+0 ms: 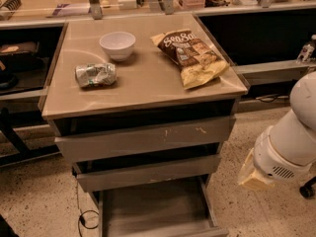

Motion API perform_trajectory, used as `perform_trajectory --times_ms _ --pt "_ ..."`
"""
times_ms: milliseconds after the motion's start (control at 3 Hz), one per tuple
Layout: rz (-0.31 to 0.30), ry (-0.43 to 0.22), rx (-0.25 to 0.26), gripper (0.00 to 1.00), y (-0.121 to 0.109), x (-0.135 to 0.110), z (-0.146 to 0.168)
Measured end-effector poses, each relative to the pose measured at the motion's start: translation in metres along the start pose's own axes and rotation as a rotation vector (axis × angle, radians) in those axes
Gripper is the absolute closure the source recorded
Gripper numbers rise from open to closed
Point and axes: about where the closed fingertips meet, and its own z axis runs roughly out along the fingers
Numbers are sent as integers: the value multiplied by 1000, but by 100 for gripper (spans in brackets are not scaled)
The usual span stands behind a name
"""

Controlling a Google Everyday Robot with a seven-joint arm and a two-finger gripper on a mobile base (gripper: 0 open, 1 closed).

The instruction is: Close bottom drawer

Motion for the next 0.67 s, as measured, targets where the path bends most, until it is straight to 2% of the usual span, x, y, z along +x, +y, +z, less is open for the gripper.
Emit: perform_trajectory --times_ms 333,667 --pt "55 -29 -84 100 26 4 58" --pt "135 -22 -198 100 67 32 164"
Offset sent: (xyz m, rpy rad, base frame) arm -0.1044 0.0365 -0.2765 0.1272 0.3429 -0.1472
